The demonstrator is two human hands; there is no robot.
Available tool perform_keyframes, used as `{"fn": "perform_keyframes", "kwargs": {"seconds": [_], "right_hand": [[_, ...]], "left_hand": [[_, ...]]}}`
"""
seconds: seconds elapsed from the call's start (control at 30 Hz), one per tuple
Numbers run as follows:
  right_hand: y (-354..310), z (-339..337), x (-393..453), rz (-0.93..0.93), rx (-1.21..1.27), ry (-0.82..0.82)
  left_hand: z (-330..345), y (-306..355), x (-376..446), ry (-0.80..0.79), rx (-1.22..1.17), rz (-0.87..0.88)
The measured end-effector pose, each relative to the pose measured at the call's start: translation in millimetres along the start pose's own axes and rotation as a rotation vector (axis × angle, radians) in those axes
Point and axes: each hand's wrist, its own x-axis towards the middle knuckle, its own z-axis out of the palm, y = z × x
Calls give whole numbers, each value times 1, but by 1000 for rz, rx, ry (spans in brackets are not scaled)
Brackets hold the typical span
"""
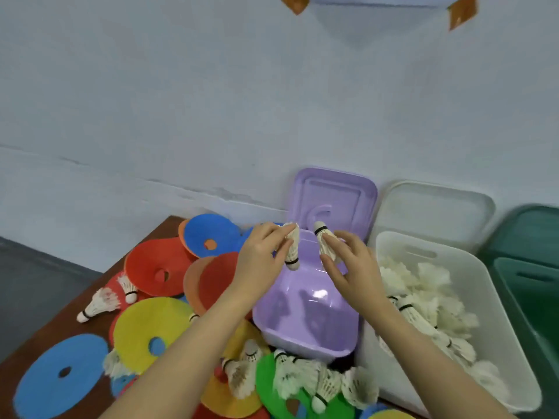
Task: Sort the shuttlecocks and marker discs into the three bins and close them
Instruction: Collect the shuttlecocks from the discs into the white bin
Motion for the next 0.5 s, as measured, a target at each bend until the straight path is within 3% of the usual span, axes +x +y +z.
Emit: {"fn": "perform_keyframes", "kwargs": {"seconds": [0.13,0.27,0.37,0.5], "right_hand": [[53,-59,-26,108,-77,82],[101,-98,-54,332,-205,43],[127,-111,-74,502,-263,-28],[142,-114,-97,587,-395,-84]], "left_hand": [[68,61,10,-99,-77,47],[132,106,16,-261,-127,30],[169,118,10,-406,-146,-20],[192,115,-9,-460,-188,-100]]}}
